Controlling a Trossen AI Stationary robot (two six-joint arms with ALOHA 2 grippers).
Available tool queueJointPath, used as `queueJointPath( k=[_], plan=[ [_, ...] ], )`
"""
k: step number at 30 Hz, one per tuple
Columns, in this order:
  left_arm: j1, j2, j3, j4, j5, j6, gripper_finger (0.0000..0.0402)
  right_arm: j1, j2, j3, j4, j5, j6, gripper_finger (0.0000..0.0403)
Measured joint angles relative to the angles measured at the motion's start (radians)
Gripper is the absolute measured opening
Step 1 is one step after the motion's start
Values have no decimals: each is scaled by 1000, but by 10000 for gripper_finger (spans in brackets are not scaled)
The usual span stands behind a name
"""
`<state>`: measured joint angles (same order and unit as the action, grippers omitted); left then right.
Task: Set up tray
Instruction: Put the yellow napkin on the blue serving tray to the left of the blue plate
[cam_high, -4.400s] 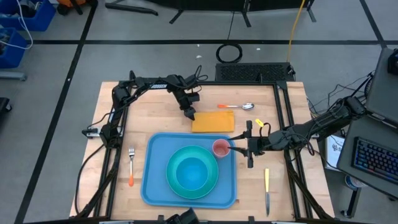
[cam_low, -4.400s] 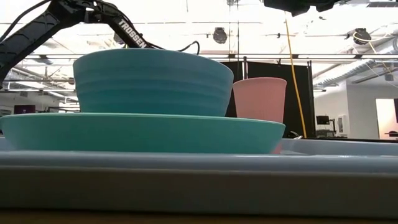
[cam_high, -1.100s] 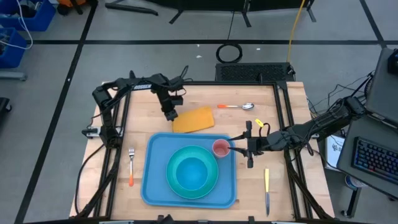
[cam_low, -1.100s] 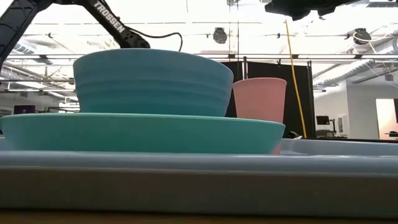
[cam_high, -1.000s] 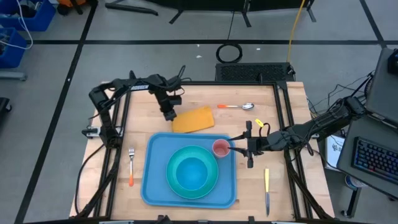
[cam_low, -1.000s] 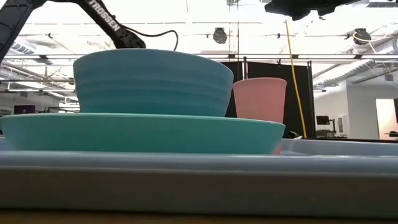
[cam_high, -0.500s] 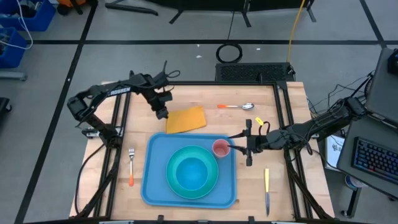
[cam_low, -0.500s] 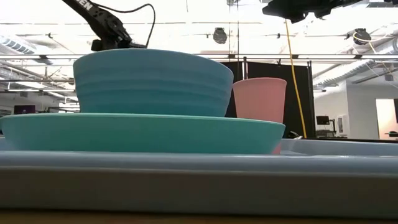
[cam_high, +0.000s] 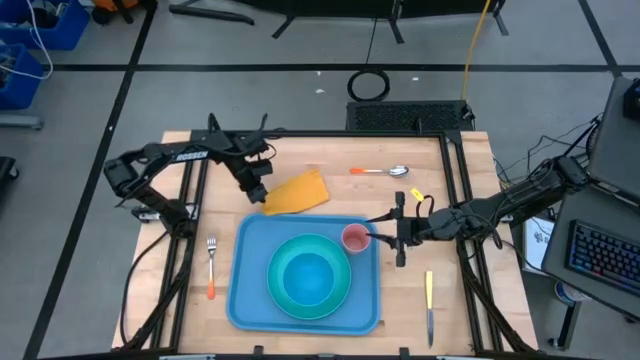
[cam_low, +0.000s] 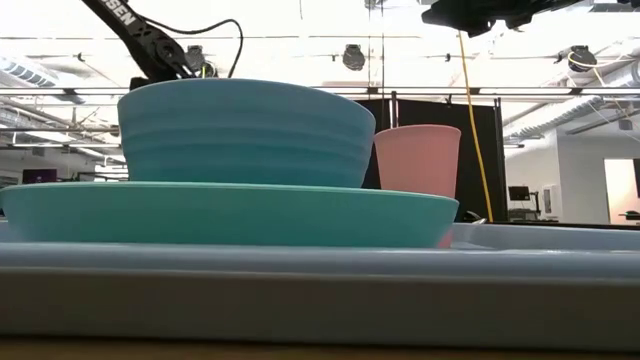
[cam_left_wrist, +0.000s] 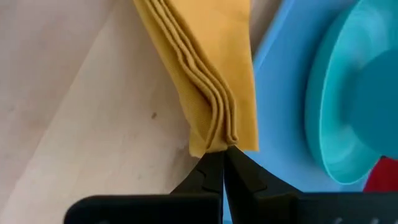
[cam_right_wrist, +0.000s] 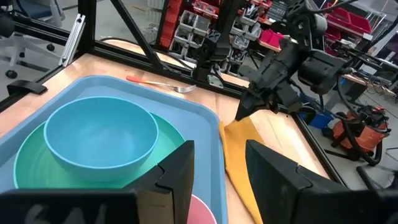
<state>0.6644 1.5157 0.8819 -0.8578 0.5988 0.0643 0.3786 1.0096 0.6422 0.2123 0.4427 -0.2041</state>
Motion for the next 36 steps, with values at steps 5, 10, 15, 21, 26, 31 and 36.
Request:
queueJointPath(
  k=[5,10,15,21,26,31,36],
  plan=[
    [-5,-78,-6,-11,-2,-31,0,0,0,0,0,0,-1,134],
    [-18,-169,-44,-22,-7,-82,0,0,0,0,-1,0,1,134],
    [-57,-248,-134,12,-24,-203,0,0,0,0,-1,-1,1,134],
    [-148,-370,-250,144,-51,-344,0,0,0,0,0,0,2,134],
    [-250,-472,-304,219,-80,-474,0,0,0,0,7,0,2,134],
    [-352,-538,-366,239,-167,-582,0,0,0,0,8,0,2,134],
    [-470,-570,-451,363,-222,-725,0,0,0,-17,38,-1,7,134]
  ],
)
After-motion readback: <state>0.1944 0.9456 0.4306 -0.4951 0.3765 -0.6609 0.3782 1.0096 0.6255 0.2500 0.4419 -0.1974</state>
